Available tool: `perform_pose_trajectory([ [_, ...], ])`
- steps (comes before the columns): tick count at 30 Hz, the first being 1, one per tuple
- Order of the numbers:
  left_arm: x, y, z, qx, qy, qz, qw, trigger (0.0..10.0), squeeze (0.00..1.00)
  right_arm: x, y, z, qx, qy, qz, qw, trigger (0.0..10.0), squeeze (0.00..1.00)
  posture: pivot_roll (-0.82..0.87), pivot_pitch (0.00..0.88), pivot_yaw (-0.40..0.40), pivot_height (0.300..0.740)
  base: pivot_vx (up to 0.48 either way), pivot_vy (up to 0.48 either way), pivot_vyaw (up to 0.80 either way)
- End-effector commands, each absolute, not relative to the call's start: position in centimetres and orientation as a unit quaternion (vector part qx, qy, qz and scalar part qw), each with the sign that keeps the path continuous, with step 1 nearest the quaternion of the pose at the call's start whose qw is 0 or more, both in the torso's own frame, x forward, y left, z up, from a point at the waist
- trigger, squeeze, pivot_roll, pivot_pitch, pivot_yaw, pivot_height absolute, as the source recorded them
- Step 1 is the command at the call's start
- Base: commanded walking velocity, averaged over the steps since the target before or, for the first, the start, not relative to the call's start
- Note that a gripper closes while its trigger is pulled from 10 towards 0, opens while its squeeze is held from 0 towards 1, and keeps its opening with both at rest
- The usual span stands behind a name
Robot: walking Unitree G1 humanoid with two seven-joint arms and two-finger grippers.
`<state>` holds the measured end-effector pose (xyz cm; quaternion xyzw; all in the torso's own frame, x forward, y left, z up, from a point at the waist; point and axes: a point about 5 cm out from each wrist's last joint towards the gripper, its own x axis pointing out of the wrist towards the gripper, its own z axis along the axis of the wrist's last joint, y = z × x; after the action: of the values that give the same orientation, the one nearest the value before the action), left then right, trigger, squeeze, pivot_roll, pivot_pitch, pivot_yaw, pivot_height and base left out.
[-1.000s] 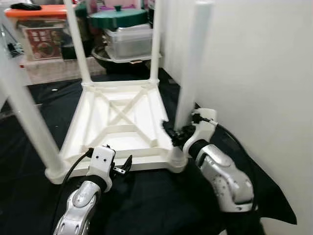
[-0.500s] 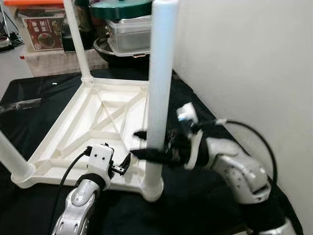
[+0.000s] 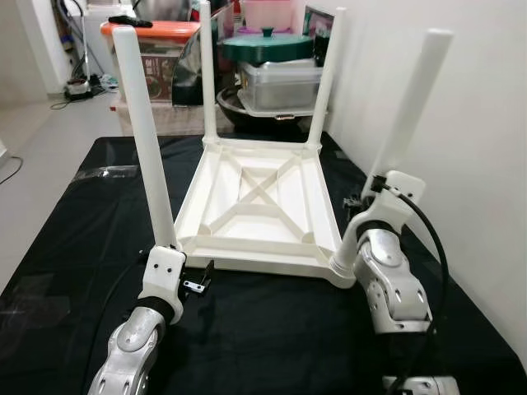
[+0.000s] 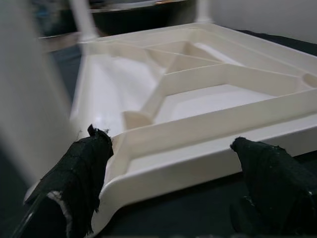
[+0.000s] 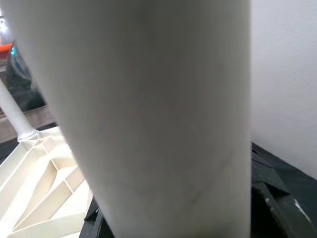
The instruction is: Building children table
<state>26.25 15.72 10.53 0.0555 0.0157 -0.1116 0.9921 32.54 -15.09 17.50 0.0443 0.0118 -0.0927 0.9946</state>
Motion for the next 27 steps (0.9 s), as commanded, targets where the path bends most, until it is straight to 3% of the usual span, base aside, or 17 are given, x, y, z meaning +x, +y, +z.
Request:
perform_pose_trajectory([
  [1,26.4,15.2,10.3,0.059,0.02,-0.123,0.99,10.0,0.0,32.0,-12.8,16.2,0.075,0.05,0.006,0.996,10.0,0.0,0.07,0.0,-0.037,0.74,0.0,0.0,0.0],
  [3,26.4,15.1,10.2,0.059,0.021,-0.124,0.99,10.0,0.0,32.0,-11.9,17.1,0.089,0.021,0.047,0.995,10.0,0.0,0.08,0.0,-0.039,0.74,0.0,0.0,0.0],
  [4,26.5,15.1,10.4,0.058,0.019,-0.123,0.991,10.0,0.0,32.1,-11.4,17.9,0.103,-0.002,0.081,0.991,10.0,1.0,0.08,0.0,-0.045,0.74,0.0,0.0,0.0],
  [5,26.5,15.1,10.4,0.058,0.019,-0.123,0.991,10.0,0.0,32.1,-11.4,17.9,0.103,-0.002,0.081,0.991,10.0,1.0,0.08,0.0,-0.045,0.74,0.0,0.0,0.0],
  [7,26.7,15.3,10.6,0.056,0.015,-0.118,0.991,10.0,0.0,32.6,-10.0,19.4,0.142,-0.021,0.196,0.97,10.0,1.0,0.09,0.0,-0.056,0.74,0.0,0.0,0.0],
  [8,26.7,15.5,10.6,0.056,0.014,-0.116,0.992,10.0,0.0,32.6,-9.4,20.1,0.155,-0.026,0.255,0.954,10.0,0.0,0.09,0.0,-0.056,0.74,0.0,0.0,0.0],
  [11,26.6,15.6,10.6,0.056,0.014,-0.114,0.992,10.0,0.0,32.2,-8.5,21.2,0.156,-0.037,0.336,0.928,10.0,0.0,0.09,0.0,-0.056,0.74,0.0,0.0,0.0],
  [14,26.4,15.6,10.4,0.057,0.017,-0.115,0.992,10.0,0.0,29.2,-7.4,22.5,0.121,-0.05,0.531,0.838,10.0,0.0,0.09,0.0,-0.057,0.74,0.0,0.0,0.0],
  [15,26.4,15.6,10.4,0.057,0.017,-0.115,0.992,10.0,0.0,29.2,-7.4,22.5,0.121,-0.05,0.531,0.838,10.0,0.0,0.09,0.0,-0.057,0.74,0.0,0.0,0.0],
  [16,26.4,15.5,10.3,0.057,0.018,-0.117,0.991,10.0,0.0,28.1,-7.3,22.3,0.107,-0.036,0.579,0.808,10.0,0.0,0.09,0.0,-0.065,0.74,0.0,0.0,0.0],
  [20,26.4,15.5,10.3,0.057,0.018,-0.117,0.991,10.0,0.0,28.1,-7.4,22.2,0.106,-0.035,0.587,0.802,10.0,0.0,0.09,0.0,-0.065,0.74,0.0,0.0,0.0],
  [21,26.5,15.4,10.4,0.056,0.017,-0.116,0.992,10.0,0.0,26.8,-6.5,20.6,0.073,-0.02,0.624,0.778,4.5,0.0,0.1,0.0,-0.068,0.74,0.0,0.0,0.0],
  [22,26.5,15.3,10.5,0.056,0.015,-0.115,0.992,10.0,0.0,25.8,-5.9,19.5,0.052,-0.009,0.652,0.756,4.5,0.0,0.1,0.0,-0.068,0.74,0.0,0.0,0.0],
  [23,26.5,15.3,10.5,0.056,0.016,-0.113,0.992,10.0,0.0,25.2,-5.6,18.7,0.049,0.001,0.665,0.745,0.0,0.0,0.1,0.0,-0.064,0.74,0.0,0.0,0.0],
  [25,26.4,15.4,10.5,0.057,0.016,-0.112,0.992,10.0,0.0,24.8,-5.4,18.3,0.05,0.007,0.67,0.74,0.0,0.0,0.1,0.0,-0.064,0.74,0.0,0.0,0.0],
  [26,26.4,15.5,10.5,0.056,0.016,-0.112,0.992,10.0,0.0,26.2,-5.4,17.7,0.045,0.015,0.613,0.789,0.0,0.0,0.1,0.0,-0.058,0.74,0.0,0.0,0.0],
  [27,26.4,15.5,10.5,0.056,0.016,-0.112,0.992,10.0,0.0,26.2,-5.4,17.7,0.045,0.015,0.613,0.789,0.0,0.0,0.1,0.0,-0.058,0.74,0.0,0.0,0.0],
])
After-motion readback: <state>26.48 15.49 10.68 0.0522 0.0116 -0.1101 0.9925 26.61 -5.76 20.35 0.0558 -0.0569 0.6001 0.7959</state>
